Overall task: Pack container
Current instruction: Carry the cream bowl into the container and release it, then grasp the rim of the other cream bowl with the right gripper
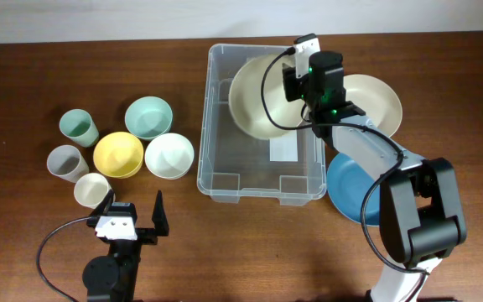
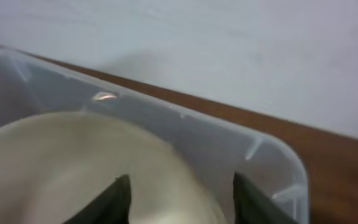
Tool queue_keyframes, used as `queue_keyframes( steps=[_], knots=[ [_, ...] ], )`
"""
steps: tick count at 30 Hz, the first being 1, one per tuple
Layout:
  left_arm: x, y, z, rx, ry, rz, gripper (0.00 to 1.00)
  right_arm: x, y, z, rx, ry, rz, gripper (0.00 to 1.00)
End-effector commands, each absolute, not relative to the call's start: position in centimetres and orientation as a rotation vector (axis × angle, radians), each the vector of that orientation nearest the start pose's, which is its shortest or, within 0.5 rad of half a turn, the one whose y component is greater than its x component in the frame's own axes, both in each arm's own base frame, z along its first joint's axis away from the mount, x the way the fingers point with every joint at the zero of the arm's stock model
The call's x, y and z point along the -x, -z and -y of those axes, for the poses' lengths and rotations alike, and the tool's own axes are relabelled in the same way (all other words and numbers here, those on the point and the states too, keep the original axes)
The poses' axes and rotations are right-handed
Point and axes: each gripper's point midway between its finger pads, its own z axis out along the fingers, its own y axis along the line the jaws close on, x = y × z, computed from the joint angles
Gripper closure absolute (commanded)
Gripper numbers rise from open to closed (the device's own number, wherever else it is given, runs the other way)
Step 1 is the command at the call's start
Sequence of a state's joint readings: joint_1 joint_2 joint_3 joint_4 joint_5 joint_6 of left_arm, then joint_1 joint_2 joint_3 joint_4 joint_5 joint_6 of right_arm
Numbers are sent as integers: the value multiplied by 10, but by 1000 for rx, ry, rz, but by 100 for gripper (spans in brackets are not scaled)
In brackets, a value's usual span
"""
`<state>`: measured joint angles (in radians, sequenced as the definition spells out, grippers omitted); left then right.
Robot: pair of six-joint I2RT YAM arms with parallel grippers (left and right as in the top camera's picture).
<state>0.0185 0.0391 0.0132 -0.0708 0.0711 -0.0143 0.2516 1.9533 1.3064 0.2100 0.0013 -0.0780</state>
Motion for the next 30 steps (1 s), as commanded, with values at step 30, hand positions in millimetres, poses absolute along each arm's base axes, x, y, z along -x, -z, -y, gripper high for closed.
queue_keyframes(
  steps=[30],
  knots=[
    [-247, -152, 6, -38, 36, -1671, 0, -503, -98, 158, -489, -153, -2389, 17]
  ],
)
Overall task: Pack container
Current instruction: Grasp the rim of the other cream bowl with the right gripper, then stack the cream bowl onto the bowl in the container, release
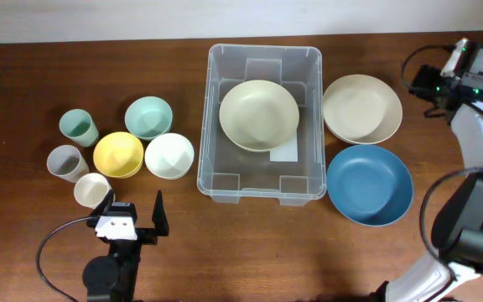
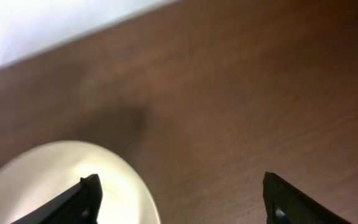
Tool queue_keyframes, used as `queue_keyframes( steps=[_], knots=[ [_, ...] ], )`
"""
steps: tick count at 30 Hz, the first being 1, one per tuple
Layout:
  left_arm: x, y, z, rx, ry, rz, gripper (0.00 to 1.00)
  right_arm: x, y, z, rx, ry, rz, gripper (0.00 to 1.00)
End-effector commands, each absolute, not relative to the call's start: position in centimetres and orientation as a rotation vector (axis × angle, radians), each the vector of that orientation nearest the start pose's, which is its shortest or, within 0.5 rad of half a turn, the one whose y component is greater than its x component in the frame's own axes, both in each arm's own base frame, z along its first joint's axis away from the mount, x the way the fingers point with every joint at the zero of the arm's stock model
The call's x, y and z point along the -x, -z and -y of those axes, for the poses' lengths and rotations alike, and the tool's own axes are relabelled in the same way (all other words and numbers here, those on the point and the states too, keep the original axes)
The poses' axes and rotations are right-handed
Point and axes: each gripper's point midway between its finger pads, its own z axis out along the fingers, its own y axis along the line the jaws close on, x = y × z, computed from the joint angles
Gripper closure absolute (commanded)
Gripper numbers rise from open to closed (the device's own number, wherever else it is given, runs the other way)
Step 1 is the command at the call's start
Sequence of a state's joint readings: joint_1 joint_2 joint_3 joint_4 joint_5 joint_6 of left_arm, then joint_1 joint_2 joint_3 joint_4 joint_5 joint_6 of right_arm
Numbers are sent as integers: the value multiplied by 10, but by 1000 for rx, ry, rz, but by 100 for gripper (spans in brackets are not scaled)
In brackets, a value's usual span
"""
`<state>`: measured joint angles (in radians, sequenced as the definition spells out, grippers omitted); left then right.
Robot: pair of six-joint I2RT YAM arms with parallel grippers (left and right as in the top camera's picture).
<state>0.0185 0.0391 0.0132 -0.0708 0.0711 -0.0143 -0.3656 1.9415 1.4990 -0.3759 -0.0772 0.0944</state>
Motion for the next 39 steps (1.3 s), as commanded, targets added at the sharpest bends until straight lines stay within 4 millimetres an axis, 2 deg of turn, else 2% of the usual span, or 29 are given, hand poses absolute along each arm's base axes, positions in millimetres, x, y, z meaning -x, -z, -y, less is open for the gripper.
queue_keyframes(
  steps=[1, 7, 10, 11, 13, 14, 15, 16, 17, 20, 23, 27, 30, 33, 34, 37, 39],
  knots=[
    [-247, -152, 6, -38, 36, -1671, 0, -502, -85, 157, -493, -180, -2409, 16],
    [-247, -152, 6, -38, 36, -1671, 0, -499, -16, 134, -494, -316, -2533, 13],
    [-247, -152, 6, -38, 36, -1671, 0, -495, 6, 132, -512, -329, -2573, 21],
    [-247, -152, 6, -38, 36, -1671, 0, -493, 13, 133, -519, -328, -2585, 27],
    [-247, -152, 6, -38, 36, -1671, 0, -491, 18, 135, -528, -317, -2595, 52],
    [-247, -152, 6, -38, 36, -1671, 0, -491, 18, 135, -529, -316, -2594, 67],
    [-247, -152, 6, -38, 36, -1671, 0, -493, 14, 138, -531, -312, -2582, 90],
    [-247, -152, 6, -38, 36, -1671, 0, -494, 11, 140, -531, -312, -2572, 96],
    [-247, -152, 6, -38, 36, -1671, 0, -496, 6, 143, -535, -311, -2562, 96],
    [-247, -152, 6, -38, 36, -1671, 0, -498, -13, 154, -547, -299, -2530, 96],
    [-247, -152, 6, -38, 36, -1671, 0, -501, -45, 167, -548, -274, -2484, 96],
    [-247, -152, 6, -38, 36, -1671, 0, -505, -106, 181, -484, -214, -2411, 96],
    [-247, -152, 6, -38, 36, -1671, 0, -506, -169, 181, -426, -165, -2327, 96],
    [-247, -152, 6, -38, 36, -1671, 0, -506, -226, 163, -332, -140, -2241, 96],
    [-247, -152, 6, -38, 36, -1671, 0, -506, -243, 151, -270, -133, -2218, 96],
    [-247, -152, 6, -38, 36, -1671, 0, -505, -276, 107, -112, -131, -2173, 96],
    [-247, -152, 6, -38, 36, -1671, 0, -506, -286, 71, -8, -151, -2163, 96]
  ],
)
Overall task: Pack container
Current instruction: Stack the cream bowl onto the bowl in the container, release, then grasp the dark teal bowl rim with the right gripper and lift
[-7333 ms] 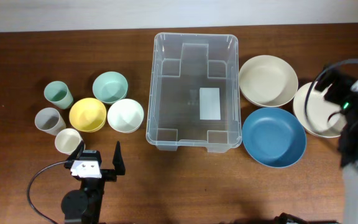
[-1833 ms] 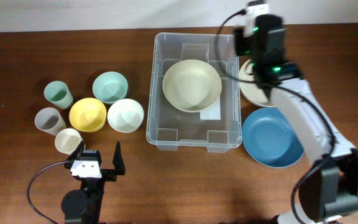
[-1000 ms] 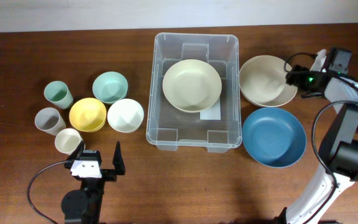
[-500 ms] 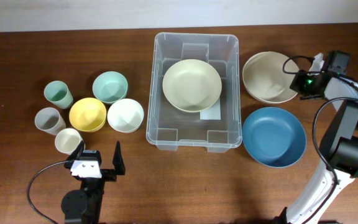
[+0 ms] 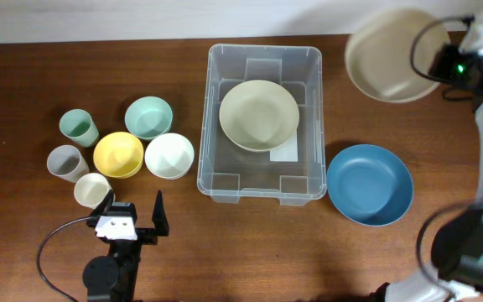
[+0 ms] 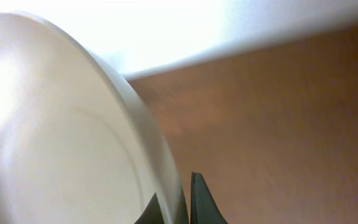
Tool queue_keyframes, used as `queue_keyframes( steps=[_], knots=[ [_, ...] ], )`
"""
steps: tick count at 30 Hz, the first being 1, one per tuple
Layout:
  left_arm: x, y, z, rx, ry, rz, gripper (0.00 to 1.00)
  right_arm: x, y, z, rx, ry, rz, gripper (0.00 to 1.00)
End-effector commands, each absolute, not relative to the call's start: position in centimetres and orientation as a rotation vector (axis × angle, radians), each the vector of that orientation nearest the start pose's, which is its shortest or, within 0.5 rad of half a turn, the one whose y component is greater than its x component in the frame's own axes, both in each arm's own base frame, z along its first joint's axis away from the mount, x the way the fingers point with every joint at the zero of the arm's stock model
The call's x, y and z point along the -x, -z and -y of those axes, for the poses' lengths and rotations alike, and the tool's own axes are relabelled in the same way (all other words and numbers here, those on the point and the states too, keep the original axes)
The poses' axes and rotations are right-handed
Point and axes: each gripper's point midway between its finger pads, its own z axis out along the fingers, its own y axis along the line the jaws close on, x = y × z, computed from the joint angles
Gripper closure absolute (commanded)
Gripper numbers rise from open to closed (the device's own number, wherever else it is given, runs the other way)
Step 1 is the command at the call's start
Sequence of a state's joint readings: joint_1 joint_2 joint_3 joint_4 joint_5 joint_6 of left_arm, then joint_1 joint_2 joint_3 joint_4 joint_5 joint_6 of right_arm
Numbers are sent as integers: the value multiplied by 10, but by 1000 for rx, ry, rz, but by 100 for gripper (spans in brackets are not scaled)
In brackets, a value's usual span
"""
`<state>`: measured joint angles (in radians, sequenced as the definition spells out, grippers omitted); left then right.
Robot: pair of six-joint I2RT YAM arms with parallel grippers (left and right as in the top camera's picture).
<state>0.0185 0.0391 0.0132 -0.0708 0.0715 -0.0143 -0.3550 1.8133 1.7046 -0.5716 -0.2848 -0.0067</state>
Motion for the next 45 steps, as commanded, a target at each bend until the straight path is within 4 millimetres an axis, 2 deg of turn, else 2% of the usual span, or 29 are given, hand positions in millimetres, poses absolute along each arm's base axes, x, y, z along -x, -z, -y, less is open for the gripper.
queue_keyframes(
  steps=[1, 4, 6, 9, 12, 16, 21, 22, 23, 24, 25, 26, 29, 32, 33, 36, 39, 41, 43, 45],
  knots=[
    [-247, -152, 6, -38, 36, -1671, 0, -508, -288, 50, 41, -170, -2162, 96],
    [-247, -152, 6, -38, 36, -1671, 0, -509, -278, -12, 192, -235, -2189, 96],
    [-247, -152, 6, -38, 36, -1671, 0, -509, -262, -50, 275, -256, -2225, 96],
    [-247, -152, 6, -38, 36, -1671, 0, -506, -234, -91, 378, -245, -2282, 96],
    [-247, -152, 6, -38, 36, -1671, 0, -504, -206, -117, 433, -200, -2345, 96],
    [-247, -152, 6, -38, 36, -1671, 0, -503, -176, -136, 481, -129, -2404, 96],
    [-247, -152, 6, -38, 36, -1671, 0, -504, -167, -138, 485, -104, -2418, 96],
    [-247, -152, 6, -38, 36, -1671, 0, -505, -168, -137, 481, -103, -2415, 96],
    [-247, -152, 6, -38, 36, -1671, 0, -506, -169, -135, 475, -102, -2412, 82],
    [-247, -152, 6, -38, 36, -1671, 0, -507, -169, -134, 473, -101, -2411, 50],
    [-247, -152, 6, -38, 36, -1671, 0, -507, -169, -133, 471, -100, -2412, 36],
    [-247, -152, 6, -38, 36, -1671, 0, -507, -168, -132, 468, -99, -2413, 27],
    [-247, -152, 6, -38, 36, -1671, 0, -505, -171, -130, 489, -88, -2412, 22],
    [-247, -152, 6, -38, 36, -1671, 0, -503, -191, -121, 458, -83, -2384, 22],
    [-247, -152, 6, -38, 36, -1671, 0, -502, -202, -111, 412, -74, -2374, 21],
    [-247, -152, 6, -38, 36, -1671, 0, -493, -232, -64, 267, 18, -2364, 19],
    [-247, -152, 6, -38, 36, -1671, 0, -473, -246, -8, 135, 106, -2401, 16],
    [-247, -152, 6, -38, 36, -1671, 0, -456, -246, 30, 38, 138, -2453, 15],
    [-247, -152, 6, -38, 36, -1671, 0, -437, -236, 63, -57, 144, -2527, 13],
    [-247, -152, 6, -38, 36, -1671, 0, -420, -220, 84, -155, 87, -2609, 13]
  ],
)
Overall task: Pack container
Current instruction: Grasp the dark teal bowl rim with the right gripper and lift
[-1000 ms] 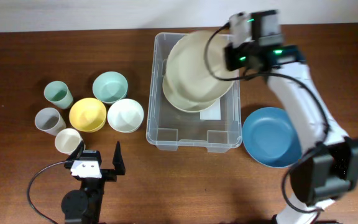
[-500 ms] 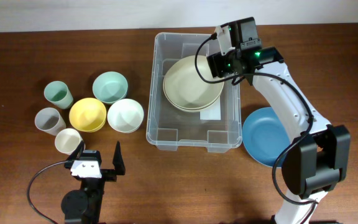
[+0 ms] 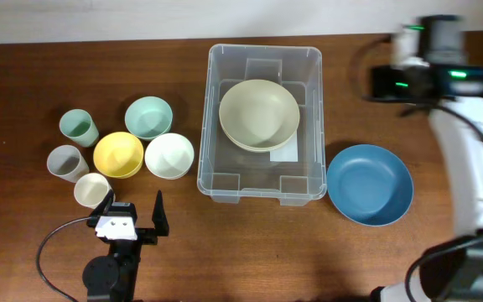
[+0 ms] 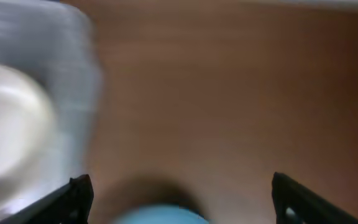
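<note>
The clear plastic container [image 3: 261,180] stands mid-table with two cream plates [image 3: 259,113] stacked inside; it and the top plate [image 4: 5,124] show blurred at the left of the right wrist view. A blue plate [image 3: 369,184] lies on the table to its right, its rim [image 4: 160,214] showing below the jaws. My right gripper [image 3: 381,84] [image 4: 180,185] hangs open and empty above bare table right of the container. By the front edge, my left gripper [image 3: 134,216] rests open.
Left of the container stand a teal cup [image 3: 79,127], a grey cup [image 3: 66,163], a cream cup [image 3: 91,190], a teal bowl [image 3: 148,117], a yellow bowl [image 3: 118,154] and a white bowl [image 3: 168,156]. A white label [image 3: 285,151] lies on the container floor.
The second cream plate, held in my right gripper at the far right, now lies in the container on the first one. The gripper is open and sits just right of the container.
My right gripper was over the container with the first cream plate. Then that plate lay inside and the gripper was open at the second cream plate on the right. Then it held that plate up. Now both are stacked in the container. The left arm stayed still.
</note>
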Tool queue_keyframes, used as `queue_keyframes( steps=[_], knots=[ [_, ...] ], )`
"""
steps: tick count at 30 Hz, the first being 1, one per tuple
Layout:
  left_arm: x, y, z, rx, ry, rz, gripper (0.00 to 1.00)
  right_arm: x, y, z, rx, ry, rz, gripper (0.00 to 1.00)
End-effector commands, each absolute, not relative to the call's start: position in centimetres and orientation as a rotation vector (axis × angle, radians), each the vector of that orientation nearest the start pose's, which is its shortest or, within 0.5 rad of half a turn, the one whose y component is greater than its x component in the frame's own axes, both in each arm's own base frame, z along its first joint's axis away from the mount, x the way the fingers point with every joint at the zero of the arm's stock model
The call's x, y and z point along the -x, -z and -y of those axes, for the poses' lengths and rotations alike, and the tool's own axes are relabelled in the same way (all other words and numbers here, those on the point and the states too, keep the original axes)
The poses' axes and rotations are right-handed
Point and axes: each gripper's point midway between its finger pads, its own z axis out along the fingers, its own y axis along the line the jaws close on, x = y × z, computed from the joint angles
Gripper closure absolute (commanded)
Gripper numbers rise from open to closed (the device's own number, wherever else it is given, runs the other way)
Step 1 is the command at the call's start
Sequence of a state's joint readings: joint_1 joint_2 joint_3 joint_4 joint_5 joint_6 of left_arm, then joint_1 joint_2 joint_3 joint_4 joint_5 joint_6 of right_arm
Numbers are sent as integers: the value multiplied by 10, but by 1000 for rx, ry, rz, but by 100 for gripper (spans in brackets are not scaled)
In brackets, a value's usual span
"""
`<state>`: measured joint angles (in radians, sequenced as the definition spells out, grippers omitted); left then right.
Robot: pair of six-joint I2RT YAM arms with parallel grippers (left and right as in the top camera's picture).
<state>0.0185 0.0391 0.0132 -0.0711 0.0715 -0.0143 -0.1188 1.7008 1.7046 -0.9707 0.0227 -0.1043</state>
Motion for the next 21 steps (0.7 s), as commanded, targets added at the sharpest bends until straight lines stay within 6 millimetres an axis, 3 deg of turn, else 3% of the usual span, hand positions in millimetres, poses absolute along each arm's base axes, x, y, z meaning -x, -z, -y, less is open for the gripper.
queue_keyframes(
  steps=[1, 4, 8, 14, 21],
  knots=[
    [-247, -152, 6, -38, 36, -1671, 0, -410, -209, 92, -236, 41, -2656, 13],
    [-247, -152, 6, -38, 36, -1671, 0, -382, -174, 108, -462, -57, -2805, 13],
    [-247, -152, 6, -38, 36, -1671, 0, -358, -128, 122, -590, -83, -2963, 13],
    [-247, -152, 6, -38, 36, -1671, 0, -358, -64, 132, -620, -109, -3044, 15],
    [-247, -152, 6, -38, 36, -1671, 0, -358, -15, 132, -560, -127, -3104, 19]
  ],
)
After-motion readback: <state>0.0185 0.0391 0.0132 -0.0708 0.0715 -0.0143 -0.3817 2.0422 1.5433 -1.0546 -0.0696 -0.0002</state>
